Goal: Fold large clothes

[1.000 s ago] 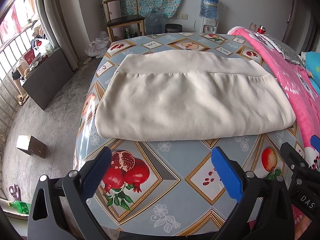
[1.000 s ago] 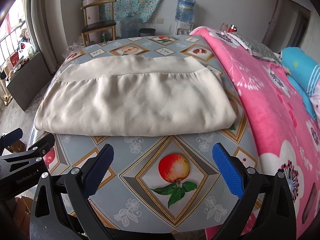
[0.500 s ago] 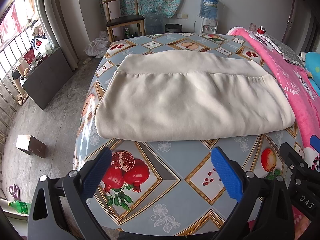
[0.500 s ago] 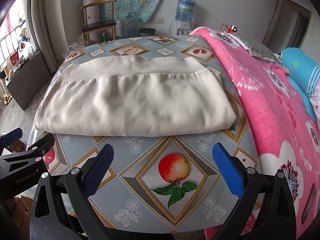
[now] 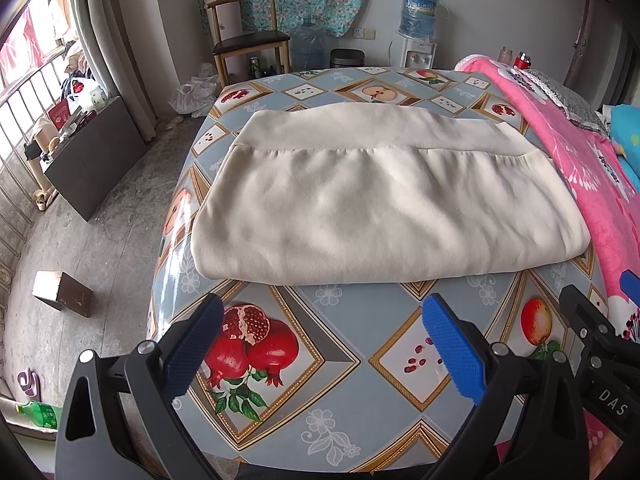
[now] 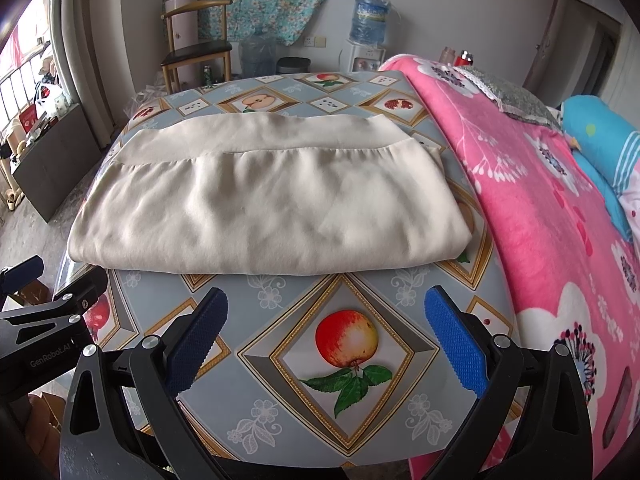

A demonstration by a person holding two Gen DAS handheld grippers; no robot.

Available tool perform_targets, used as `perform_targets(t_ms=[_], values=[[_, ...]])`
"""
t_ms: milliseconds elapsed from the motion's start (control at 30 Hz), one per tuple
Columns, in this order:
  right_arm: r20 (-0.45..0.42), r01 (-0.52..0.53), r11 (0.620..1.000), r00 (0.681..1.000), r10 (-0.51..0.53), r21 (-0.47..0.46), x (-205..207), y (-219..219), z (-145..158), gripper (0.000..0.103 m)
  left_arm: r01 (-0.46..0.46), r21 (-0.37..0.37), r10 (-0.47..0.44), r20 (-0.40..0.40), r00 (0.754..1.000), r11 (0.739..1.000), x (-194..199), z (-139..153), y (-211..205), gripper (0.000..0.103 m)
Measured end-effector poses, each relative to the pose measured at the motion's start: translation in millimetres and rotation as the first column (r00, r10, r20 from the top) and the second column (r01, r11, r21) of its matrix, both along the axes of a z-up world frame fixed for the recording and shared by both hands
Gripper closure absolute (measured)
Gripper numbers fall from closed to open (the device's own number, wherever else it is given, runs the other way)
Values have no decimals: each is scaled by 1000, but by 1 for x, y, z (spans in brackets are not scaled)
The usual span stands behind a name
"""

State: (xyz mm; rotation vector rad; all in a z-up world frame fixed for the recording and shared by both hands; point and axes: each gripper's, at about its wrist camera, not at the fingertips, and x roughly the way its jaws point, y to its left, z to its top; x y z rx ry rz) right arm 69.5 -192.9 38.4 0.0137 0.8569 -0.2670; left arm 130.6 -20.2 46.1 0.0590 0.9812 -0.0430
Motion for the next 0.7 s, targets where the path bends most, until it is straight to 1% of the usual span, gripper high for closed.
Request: perform_targets(t_ms=[700], values=[[-1, 4, 1000, 1000, -4, -2, -1, -3, 0, 7, 2, -8, -2, -13, 1000, 1000, 3, -1, 0, 5]])
